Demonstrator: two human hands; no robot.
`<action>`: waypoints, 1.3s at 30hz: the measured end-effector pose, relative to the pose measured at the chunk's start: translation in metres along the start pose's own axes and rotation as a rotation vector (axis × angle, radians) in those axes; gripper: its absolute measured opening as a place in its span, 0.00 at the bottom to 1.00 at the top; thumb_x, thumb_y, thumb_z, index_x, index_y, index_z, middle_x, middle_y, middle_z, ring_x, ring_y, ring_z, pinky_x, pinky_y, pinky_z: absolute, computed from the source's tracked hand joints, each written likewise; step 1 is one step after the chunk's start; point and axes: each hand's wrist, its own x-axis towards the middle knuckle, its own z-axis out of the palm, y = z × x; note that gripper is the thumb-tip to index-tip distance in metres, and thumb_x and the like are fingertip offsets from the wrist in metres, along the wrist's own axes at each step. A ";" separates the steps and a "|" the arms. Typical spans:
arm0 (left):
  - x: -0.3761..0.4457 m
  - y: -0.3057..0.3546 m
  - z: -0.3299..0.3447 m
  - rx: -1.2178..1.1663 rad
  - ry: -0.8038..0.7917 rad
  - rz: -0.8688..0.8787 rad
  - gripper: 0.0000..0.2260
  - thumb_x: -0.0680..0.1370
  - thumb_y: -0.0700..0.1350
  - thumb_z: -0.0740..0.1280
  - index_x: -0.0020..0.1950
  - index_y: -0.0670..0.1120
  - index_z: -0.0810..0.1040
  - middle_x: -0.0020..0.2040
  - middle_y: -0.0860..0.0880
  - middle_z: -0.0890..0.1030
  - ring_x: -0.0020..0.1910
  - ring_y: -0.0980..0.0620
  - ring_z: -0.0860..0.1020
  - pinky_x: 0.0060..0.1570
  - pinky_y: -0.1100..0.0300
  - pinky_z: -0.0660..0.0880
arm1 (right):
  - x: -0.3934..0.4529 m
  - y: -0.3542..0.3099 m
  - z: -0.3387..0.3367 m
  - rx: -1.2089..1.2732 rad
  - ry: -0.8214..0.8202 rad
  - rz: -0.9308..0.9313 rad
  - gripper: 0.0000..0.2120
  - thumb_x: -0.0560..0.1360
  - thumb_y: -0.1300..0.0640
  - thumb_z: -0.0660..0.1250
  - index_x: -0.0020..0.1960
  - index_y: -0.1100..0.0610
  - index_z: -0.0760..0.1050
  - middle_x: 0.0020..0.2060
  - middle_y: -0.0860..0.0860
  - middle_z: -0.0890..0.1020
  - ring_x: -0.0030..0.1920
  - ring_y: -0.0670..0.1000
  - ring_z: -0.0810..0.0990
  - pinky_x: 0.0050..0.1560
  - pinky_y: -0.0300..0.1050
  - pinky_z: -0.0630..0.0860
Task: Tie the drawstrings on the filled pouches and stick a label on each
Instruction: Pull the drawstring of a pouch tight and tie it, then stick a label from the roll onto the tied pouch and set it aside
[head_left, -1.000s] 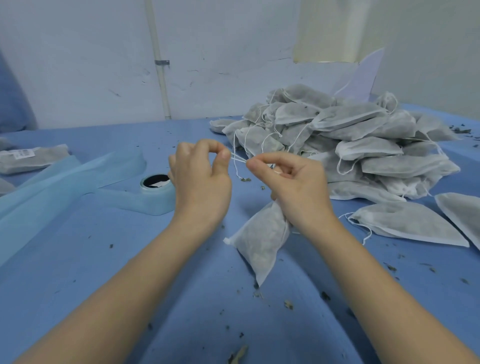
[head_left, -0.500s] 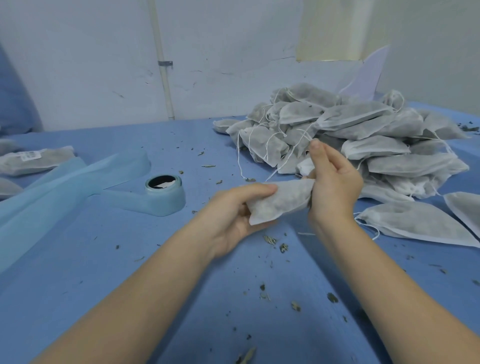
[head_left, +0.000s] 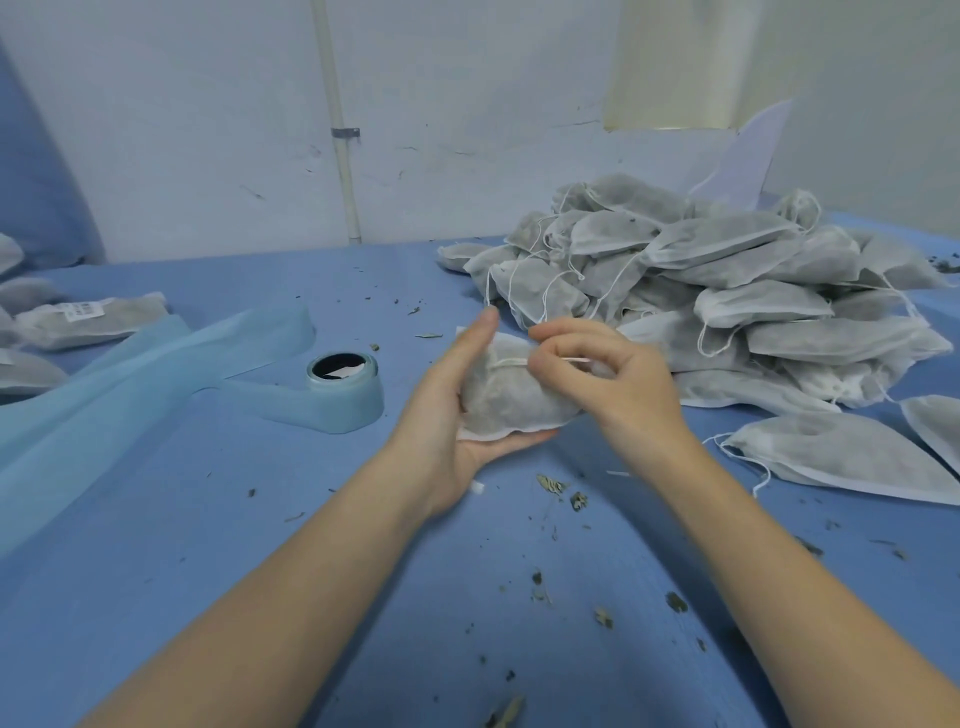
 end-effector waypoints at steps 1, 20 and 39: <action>0.000 0.000 0.000 0.048 0.015 0.031 0.23 0.70 0.52 0.70 0.57 0.37 0.78 0.54 0.38 0.82 0.52 0.42 0.82 0.45 0.48 0.81 | 0.000 0.001 0.001 -0.020 -0.007 -0.006 0.08 0.71 0.63 0.73 0.36 0.52 0.81 0.51 0.45 0.82 0.49 0.37 0.78 0.50 0.35 0.74; 0.014 0.073 -0.078 0.058 0.599 0.492 0.04 0.77 0.42 0.67 0.44 0.42 0.77 0.46 0.42 0.81 0.43 0.43 0.81 0.36 0.50 0.81 | 0.036 0.024 0.102 -0.260 -0.284 0.302 0.25 0.76 0.63 0.65 0.72 0.55 0.67 0.64 0.48 0.76 0.55 0.45 0.79 0.63 0.42 0.72; 0.020 0.085 -0.114 0.421 0.794 0.460 0.10 0.75 0.50 0.68 0.49 0.45 0.74 0.52 0.45 0.79 0.54 0.42 0.78 0.55 0.46 0.76 | 0.050 0.030 0.151 -0.454 -0.334 0.137 0.27 0.63 0.52 0.78 0.59 0.52 0.73 0.52 0.51 0.79 0.53 0.52 0.77 0.49 0.45 0.75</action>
